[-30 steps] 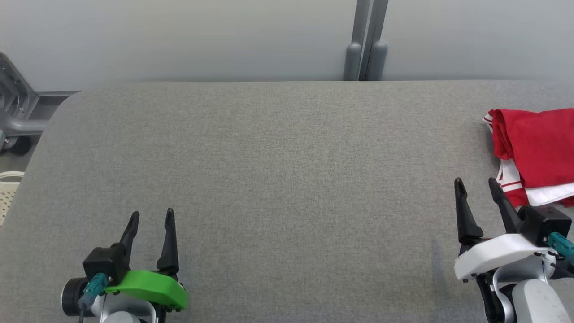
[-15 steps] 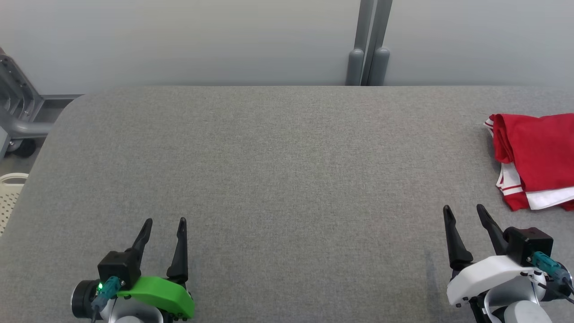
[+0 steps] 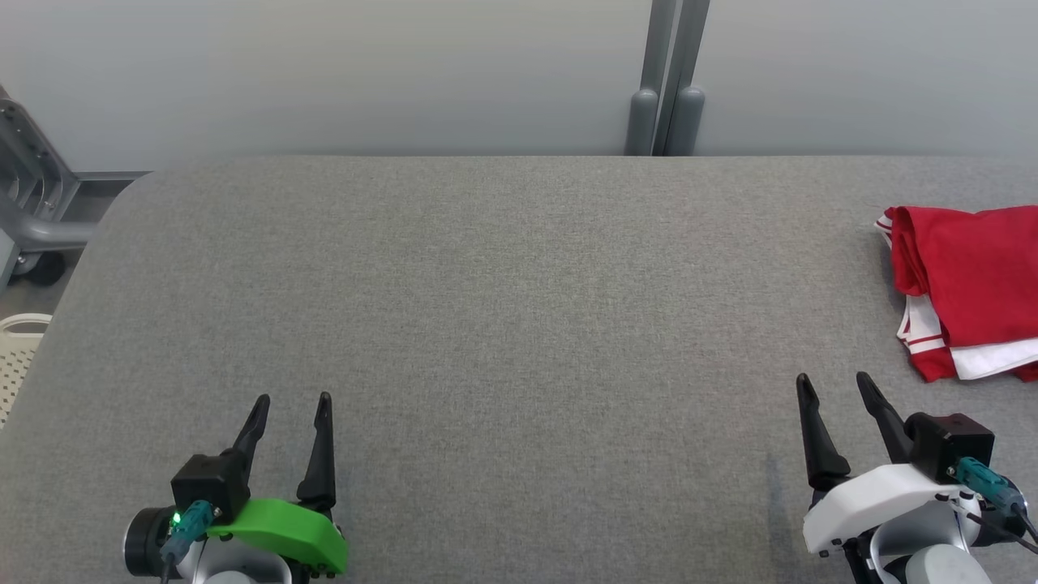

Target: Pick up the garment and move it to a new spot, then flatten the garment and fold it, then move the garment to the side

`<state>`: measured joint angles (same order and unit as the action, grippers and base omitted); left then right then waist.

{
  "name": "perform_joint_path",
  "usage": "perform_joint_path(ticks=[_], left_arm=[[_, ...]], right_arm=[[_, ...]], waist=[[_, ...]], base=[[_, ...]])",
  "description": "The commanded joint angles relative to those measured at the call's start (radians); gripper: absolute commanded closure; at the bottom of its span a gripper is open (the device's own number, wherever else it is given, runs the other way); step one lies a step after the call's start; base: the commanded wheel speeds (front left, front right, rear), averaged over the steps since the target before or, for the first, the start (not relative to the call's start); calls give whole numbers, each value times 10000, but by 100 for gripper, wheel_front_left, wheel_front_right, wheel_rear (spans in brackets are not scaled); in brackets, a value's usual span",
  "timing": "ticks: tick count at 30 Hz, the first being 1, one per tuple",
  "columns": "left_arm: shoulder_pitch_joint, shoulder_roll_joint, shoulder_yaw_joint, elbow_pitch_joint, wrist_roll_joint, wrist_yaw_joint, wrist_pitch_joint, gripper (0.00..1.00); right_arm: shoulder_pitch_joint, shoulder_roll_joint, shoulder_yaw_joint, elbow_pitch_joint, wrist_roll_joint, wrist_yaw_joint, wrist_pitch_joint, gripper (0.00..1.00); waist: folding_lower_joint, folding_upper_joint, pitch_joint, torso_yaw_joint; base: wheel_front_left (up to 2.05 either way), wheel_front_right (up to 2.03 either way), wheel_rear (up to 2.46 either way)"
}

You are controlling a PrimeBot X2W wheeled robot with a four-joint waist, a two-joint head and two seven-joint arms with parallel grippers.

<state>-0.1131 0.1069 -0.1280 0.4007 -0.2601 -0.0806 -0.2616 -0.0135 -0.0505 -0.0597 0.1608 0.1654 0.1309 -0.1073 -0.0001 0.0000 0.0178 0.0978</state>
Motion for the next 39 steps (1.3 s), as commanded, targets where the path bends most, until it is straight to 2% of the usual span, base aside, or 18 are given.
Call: perform_joint_path(ticks=[1,19,20,24,39], left_arm=[[130,-17,71,-8,54,-51,-36,0],[154,-124,278,-122,255,-76,-36,0],[24,-132,257,-86,219,-75,-6,100],[91,-192,271,196,98,-79,109,100],[69,-263,450,-173,-2646,-165,855,100]], right_arm=[[-62,-7,22,23,27,-7,1,0],[-30,-7,149,26,-95,-7,153,0],[-10,4,159,52,-29,0,142,100],[91,53,133,354,108,0,212,100],[367,39,-191,-34,3061,0,570,100]], waist=[[1,0,-3,-10],[1,0,38,-79],[1,0,37,-80],[1,0,36,-88],[1,0,10,-195]], base=[[0,0,0],[0,0,0],[0,0,0],[0,0,0],[0,0,0]])
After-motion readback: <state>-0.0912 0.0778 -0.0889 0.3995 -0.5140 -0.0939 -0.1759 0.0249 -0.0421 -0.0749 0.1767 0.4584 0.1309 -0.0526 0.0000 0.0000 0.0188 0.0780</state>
